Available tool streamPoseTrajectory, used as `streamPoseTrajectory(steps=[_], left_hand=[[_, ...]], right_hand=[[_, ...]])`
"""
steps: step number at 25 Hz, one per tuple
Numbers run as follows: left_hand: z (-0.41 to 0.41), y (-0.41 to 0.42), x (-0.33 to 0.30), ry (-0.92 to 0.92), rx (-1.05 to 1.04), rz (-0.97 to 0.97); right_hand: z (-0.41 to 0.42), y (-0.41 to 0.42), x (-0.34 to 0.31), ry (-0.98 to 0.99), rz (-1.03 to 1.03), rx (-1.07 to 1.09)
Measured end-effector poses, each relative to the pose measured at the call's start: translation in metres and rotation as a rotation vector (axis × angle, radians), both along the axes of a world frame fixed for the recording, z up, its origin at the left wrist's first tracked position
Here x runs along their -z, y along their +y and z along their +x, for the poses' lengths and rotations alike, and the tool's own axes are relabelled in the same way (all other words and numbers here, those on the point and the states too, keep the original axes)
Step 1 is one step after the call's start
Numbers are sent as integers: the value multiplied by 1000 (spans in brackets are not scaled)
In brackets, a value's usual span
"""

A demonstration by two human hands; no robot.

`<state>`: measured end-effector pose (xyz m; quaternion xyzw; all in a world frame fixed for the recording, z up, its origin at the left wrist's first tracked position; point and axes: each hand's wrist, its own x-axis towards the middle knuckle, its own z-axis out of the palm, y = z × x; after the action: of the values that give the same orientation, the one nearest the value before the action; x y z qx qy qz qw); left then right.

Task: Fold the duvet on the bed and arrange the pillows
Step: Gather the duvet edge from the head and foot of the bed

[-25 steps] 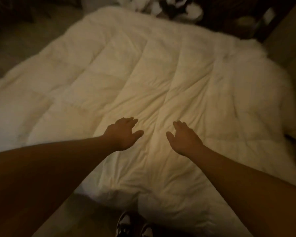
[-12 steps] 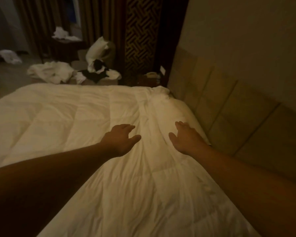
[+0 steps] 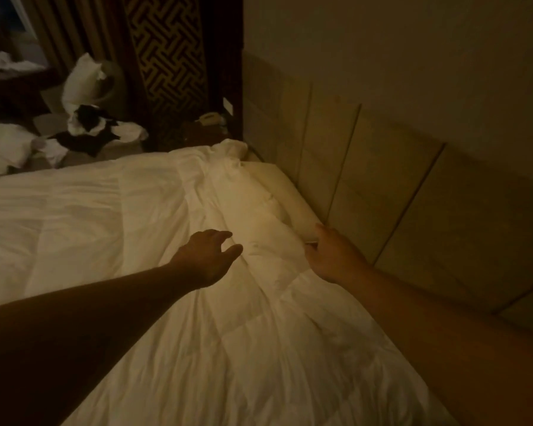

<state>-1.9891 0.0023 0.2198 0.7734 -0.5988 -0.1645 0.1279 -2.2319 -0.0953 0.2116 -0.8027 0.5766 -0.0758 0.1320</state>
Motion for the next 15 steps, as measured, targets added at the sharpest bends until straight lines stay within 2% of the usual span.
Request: streamPoseTrajectory(steps=[6,10,13,15], left_hand=[[-41,-159,90,69,-60,120],[-59,-231,156,116,-113,167],[-68,-264,197,230,-192,182],[-72,-281,223,343,-261,192]], right_hand=[[-27,-153,113,-95,137,62],[-31,-238,199,-194,248,197],[-23,-276,261,-314,352,232],[-13,-290,303,-299,420,245]])
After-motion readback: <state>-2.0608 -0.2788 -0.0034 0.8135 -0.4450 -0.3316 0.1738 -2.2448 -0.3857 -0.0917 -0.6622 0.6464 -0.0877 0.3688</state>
